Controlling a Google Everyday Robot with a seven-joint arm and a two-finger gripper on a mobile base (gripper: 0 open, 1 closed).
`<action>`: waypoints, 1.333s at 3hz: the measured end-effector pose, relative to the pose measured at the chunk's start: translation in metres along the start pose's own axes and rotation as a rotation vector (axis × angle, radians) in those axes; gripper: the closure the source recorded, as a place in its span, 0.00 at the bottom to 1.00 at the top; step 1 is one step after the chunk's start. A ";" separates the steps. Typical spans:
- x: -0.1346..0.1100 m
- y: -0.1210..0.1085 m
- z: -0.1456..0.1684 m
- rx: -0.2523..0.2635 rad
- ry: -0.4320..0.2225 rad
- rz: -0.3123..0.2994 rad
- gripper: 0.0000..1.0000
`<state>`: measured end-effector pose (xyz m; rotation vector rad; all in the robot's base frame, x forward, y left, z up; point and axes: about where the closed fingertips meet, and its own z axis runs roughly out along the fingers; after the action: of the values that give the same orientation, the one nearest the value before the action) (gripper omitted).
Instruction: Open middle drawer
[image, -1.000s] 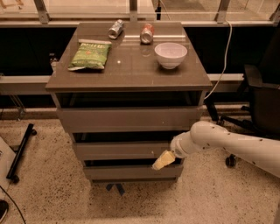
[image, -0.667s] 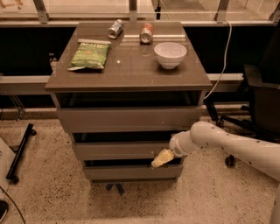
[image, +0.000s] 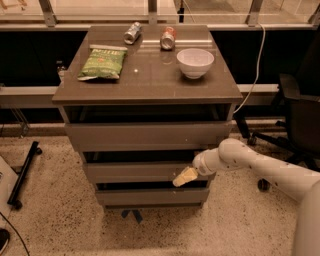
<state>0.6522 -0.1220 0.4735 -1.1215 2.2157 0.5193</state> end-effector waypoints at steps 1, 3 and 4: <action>0.021 -0.026 0.028 -0.022 -0.004 0.090 0.03; 0.032 -0.021 0.025 -0.019 0.027 0.114 0.48; 0.030 -0.021 0.024 -0.018 0.027 0.114 0.55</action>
Offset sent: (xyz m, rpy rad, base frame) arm -0.0129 -0.0225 -0.0540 -0.0045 0.1442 -0.0838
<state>0.6634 -0.1382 0.4343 -1.0213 2.3122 0.5766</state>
